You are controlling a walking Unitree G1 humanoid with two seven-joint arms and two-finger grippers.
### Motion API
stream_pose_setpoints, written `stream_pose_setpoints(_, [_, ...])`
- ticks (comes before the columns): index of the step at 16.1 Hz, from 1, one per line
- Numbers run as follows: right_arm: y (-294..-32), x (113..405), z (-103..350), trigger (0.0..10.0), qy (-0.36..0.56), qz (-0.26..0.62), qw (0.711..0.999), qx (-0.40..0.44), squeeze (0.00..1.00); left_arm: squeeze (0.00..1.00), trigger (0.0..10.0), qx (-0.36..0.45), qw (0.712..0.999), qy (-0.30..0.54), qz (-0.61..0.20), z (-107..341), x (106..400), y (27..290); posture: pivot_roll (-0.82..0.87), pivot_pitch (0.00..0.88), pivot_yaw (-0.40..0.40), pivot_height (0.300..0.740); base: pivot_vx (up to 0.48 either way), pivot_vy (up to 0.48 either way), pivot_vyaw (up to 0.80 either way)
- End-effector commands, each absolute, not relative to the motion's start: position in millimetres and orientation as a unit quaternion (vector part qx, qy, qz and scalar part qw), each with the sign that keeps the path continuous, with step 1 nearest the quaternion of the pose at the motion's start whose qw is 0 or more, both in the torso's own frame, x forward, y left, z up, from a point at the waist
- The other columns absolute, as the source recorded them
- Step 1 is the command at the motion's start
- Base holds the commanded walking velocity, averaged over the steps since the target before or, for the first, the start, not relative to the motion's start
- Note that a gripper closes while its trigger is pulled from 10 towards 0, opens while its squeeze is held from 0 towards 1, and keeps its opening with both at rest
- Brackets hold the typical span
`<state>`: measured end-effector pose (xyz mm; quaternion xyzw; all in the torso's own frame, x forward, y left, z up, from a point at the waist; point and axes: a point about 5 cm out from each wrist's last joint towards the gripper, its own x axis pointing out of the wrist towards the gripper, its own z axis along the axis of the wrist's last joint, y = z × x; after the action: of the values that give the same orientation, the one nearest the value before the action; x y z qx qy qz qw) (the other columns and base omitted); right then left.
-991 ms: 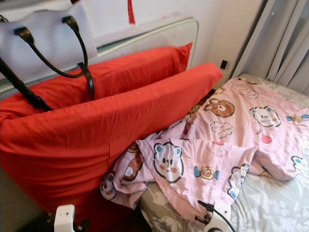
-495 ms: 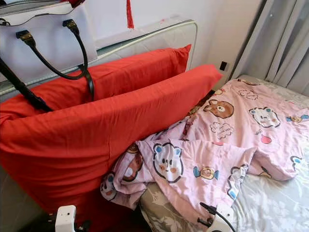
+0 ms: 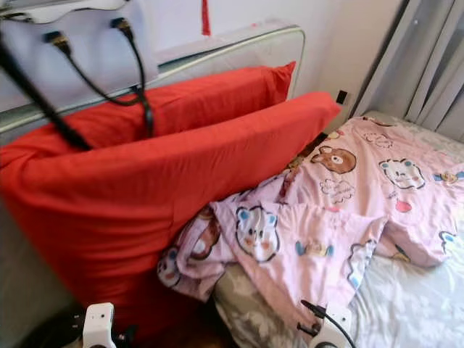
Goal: Clean up the room
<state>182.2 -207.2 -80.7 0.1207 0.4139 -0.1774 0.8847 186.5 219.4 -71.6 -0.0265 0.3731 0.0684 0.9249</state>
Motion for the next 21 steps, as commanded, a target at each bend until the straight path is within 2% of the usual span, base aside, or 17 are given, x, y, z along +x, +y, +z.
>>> stream_pose_setpoints(1, [-209.3,178.1,-82.5,10.0,0.42,-0.186,0.88,0.124,0.0,0.0,10.0,-0.024,0.919,0.387,0.068,-74.7,180.6,221.5,0.05,0.0,-0.047,0.74,-0.292,0.0,0.0])
stream_pose_setpoints(10, [-228.4,182.5,-74.9,10.0,0.392,-0.237,0.884,0.091,0.0,0.0,10.0,-0.026,0.915,0.396,0.068,-77.4,175.8,221.2,0.04,0.0,-0.05,0.74,-0.295,0.0,0.0])
stream_pose_setpoints(21, [-229.7,194.2,-66.9,10.0,0.36,-0.261,0.892,0.083,0.0,0.0,10.0,-0.026,0.912,0.403,0.066,-78.3,174.1,222.3,0.04,0.0,-0.043,0.74,-0.267,0.0,0.0])
